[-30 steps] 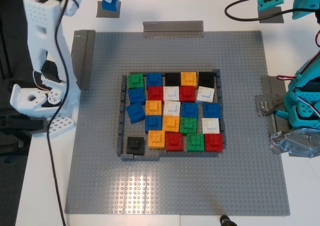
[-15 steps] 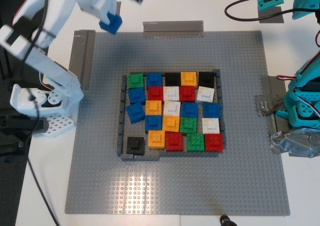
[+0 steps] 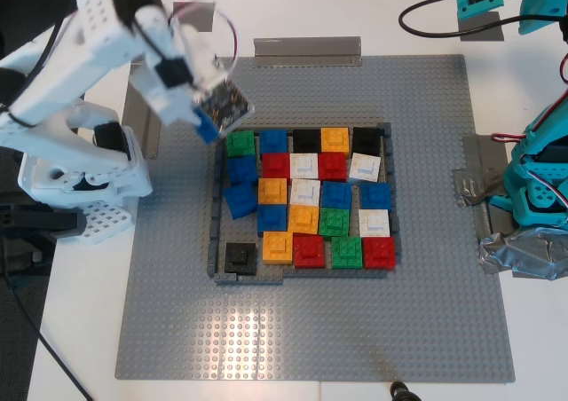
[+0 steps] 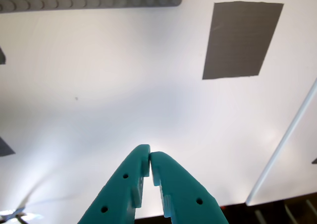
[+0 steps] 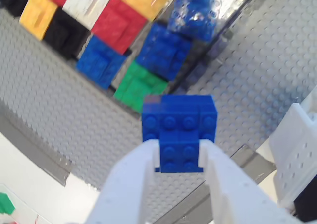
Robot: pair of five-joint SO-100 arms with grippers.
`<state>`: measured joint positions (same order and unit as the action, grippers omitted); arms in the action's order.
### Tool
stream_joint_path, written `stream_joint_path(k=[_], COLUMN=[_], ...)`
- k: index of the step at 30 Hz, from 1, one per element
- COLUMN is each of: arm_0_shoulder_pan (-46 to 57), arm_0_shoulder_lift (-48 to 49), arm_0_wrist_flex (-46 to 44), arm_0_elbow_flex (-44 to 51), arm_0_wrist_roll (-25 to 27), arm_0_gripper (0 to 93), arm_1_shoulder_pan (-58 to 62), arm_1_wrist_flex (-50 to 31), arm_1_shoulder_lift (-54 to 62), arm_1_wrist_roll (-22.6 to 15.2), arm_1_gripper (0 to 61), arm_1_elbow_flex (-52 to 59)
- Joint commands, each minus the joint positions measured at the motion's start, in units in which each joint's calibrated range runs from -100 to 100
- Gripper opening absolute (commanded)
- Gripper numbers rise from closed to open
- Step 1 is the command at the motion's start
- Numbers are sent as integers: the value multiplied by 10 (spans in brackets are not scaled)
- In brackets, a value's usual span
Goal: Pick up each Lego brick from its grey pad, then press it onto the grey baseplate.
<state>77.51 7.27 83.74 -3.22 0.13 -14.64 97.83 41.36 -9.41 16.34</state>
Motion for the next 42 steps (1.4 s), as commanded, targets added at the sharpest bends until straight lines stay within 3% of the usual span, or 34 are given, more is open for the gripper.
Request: stream_joint_path(k=[1, 7, 13, 21, 28, 36, 42], arm_0_shoulder_pan=[-1, -3, -3, -4, -4, -4, -5], arm_0_shoulder_lift=[25, 25, 25, 25, 25, 25, 33], arm_0_wrist_flex=[3, 3, 3, 3, 3, 3, 3], arm_0_elbow_flex=[29, 29, 28, 28, 27, 27, 36], arm_0_wrist_roll=[2, 2, 2, 2, 2, 1, 1], arm_0_gripper=[0, 0, 0, 0, 0, 0, 0], arm_1_shoulder_pan=[150, 270, 323, 340, 332, 334, 338], arm_1_wrist_flex=[-38, -119, -237, -266, -225, -236, -257], arm_1_shoulder_lift=[40, 18, -24, -56, -69, -76, -81], arm_1_wrist_roll=[-68, -119, -115, -120, -86, -34, -22], arm_1_gripper=[2, 1, 1, 1, 1, 1, 1], arm_1_elbow_flex=[28, 67, 123, 182, 183, 200, 230])
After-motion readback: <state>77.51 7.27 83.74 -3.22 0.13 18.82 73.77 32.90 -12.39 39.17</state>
